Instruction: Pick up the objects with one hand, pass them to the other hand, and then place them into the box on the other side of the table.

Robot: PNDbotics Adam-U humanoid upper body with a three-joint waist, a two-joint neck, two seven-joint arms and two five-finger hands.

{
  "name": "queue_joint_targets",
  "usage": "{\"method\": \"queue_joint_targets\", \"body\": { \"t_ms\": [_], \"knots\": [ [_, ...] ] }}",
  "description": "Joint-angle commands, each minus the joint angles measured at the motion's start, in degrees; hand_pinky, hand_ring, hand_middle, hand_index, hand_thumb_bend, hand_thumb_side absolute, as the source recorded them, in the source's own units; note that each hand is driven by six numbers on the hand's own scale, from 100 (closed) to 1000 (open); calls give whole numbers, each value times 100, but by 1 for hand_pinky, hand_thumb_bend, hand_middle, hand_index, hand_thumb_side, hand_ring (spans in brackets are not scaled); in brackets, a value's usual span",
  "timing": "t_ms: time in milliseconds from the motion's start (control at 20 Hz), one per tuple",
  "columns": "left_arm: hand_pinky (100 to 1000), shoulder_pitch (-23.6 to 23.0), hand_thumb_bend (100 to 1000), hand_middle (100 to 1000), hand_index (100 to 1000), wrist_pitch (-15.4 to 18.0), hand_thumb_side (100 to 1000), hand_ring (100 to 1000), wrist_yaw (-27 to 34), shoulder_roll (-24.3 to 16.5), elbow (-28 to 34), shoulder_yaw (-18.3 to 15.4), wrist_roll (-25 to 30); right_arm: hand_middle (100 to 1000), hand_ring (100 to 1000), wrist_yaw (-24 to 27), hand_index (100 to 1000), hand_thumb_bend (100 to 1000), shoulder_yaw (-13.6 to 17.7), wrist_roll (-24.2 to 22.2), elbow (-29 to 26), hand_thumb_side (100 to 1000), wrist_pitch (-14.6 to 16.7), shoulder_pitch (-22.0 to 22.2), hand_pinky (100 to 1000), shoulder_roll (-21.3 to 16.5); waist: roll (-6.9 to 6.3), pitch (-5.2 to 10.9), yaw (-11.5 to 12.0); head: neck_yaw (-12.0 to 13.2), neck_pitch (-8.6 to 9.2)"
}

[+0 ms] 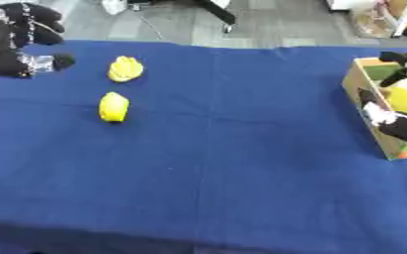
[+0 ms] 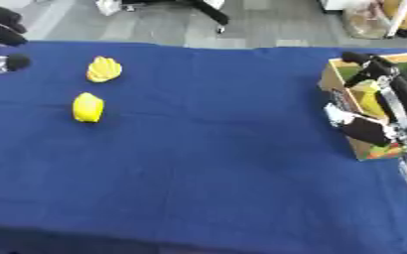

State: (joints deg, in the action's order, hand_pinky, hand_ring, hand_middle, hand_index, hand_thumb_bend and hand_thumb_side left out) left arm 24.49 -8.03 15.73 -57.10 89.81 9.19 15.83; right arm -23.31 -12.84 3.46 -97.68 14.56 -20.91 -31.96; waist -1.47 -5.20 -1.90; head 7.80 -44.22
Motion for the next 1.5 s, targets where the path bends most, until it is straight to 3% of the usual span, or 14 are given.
{"method": "queue_joint_targets", "body": {
  "t_ms": [50,100,450,550,700,750,850,1100,1500],
  "knots": [
    [850,246,646,664,796,-116,185,721,-294,-470,-232,262,236,815,611,242,903,181,154,-270,-566,416,205,65,810,-60,-57,85,-24,62,10],
    [852,330,647,669,797,-169,178,722,-379,-442,-338,371,252,813,609,304,902,213,166,-355,-704,411,177,105,809,-57,-57,86,-33,74,10],
    [849,910,637,674,788,-436,167,709,-985,180,-1242,1111,-63,811,606,682,900,167,241,-933,-1258,426,-124,194,808,-20,-42,100,-81,114,10],
    [849,1040,640,674,788,-253,168,708,-2215,534,-1590,1133,-7,810,605,755,900,163,274,-1021,-1315,428,-165,209,807,-9,-27,103,-77,117,10],
    [846,1199,578,673,787,387,127,705,-5072,1223,-2145,696,329,808,605,804,899,150,304,-1068,-1352,435,-199,242,807,9,3,108,-49,120,10],
    [846,1242,574,673,787,571,122,704,-5707,1404,-2305,541,372,808,605,807,899,150,308,-1074,-1354,435,-205,249,807,16,12,109,-45,136,10],
    [845,1304,574,672,786,810,122,702,-6387,1630,-2562,341,359,808,605,808,898,149,311,-1077,-1354,436,-208,258,807,25,23,109,-41,164,10],
    [842,1355,571,677,791,1032,145,702,-6691,1898,-2927,230,330,808,604,814,898,146,312,-1070,-1353,436,-205,263,807,42,45,101,-58,244,10],
    [832,1374,538,668,784,1169,143,687,-5970,2036,-3009,224,608,808,604,823,911,141,305,-1078,-1340,438,-205,255,807,61,61,90,-61,301,10]
  ]
}}
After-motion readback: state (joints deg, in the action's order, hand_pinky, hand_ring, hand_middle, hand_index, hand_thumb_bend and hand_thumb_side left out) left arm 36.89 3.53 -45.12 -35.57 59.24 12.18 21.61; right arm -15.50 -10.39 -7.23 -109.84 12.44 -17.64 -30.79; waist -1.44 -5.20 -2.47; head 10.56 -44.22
